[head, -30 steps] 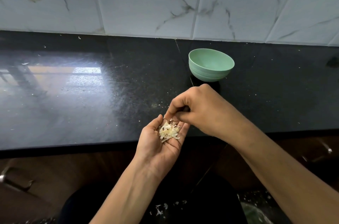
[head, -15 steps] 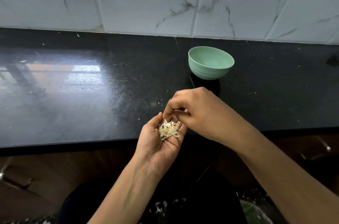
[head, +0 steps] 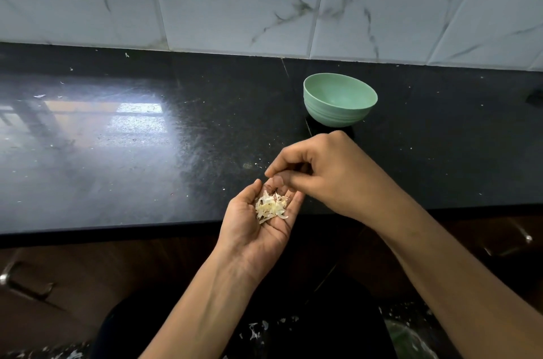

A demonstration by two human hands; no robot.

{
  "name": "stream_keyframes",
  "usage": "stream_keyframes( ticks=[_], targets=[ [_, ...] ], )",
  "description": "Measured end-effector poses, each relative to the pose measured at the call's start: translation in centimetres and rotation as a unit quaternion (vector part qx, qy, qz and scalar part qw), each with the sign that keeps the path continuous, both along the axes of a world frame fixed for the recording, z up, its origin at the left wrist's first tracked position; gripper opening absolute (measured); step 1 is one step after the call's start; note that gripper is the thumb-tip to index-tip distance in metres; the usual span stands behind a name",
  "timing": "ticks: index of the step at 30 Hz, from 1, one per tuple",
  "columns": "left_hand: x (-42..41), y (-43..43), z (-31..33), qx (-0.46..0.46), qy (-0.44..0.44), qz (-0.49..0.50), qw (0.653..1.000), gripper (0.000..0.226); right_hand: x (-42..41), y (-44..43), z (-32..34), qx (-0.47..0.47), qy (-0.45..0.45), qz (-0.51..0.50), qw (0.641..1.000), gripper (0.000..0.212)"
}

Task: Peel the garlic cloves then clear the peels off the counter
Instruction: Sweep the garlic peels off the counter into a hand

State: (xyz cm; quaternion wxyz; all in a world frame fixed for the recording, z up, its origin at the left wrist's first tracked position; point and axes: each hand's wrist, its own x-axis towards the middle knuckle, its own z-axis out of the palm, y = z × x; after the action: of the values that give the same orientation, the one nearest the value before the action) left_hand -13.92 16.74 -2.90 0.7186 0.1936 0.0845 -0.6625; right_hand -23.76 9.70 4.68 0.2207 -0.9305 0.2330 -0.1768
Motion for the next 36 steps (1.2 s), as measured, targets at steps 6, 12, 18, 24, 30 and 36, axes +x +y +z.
stream_keyframes(
  ticks=[6, 12, 18, 24, 30, 36],
  targets=[
    [-0.2, -0.2, -0.3, -0.012, -0.008, -0.011, 1.000, 0.052, 0.5, -0.2, -0.5, -0.010, -0.116, -0.005, 0.993, 0.017],
    [-1.5, 2.2, -2.5, 0.027, -0.003, -0.138, 0.990, 0.041, 1.5, -7.0, -2.9, -0.026, -0.002, -0.098, 0.995, 0.031],
    [-2.2, 2.4, -5.2, 0.079, 0.010, -0.205, 0.975, 0.045, 5.2, -9.1, -5.9, -0.077, 0.135, -0.076, 0.985, 0.052],
    [-0.5, 1.5, -5.8, 0.089, 0.008, -0.209, 0.974, 0.047, 3.8, -3.4, -7.4, -0.163, 0.139, -0.074, 0.974, 0.037],
    [-0.4, 1.1, -5.5, 0.056, 0.059, -0.192, 0.978, 0.038, 0.8, 1.9, -8.4, -0.157, 0.080, -0.063, 0.982, 0.024],
    [-0.4, 1.2, -5.1, 0.065, 0.067, -0.188, 0.978, 0.031, -0.6, 5.0, -8.1, -0.080, 0.014, -0.053, 0.995, 0.028]
  ],
)
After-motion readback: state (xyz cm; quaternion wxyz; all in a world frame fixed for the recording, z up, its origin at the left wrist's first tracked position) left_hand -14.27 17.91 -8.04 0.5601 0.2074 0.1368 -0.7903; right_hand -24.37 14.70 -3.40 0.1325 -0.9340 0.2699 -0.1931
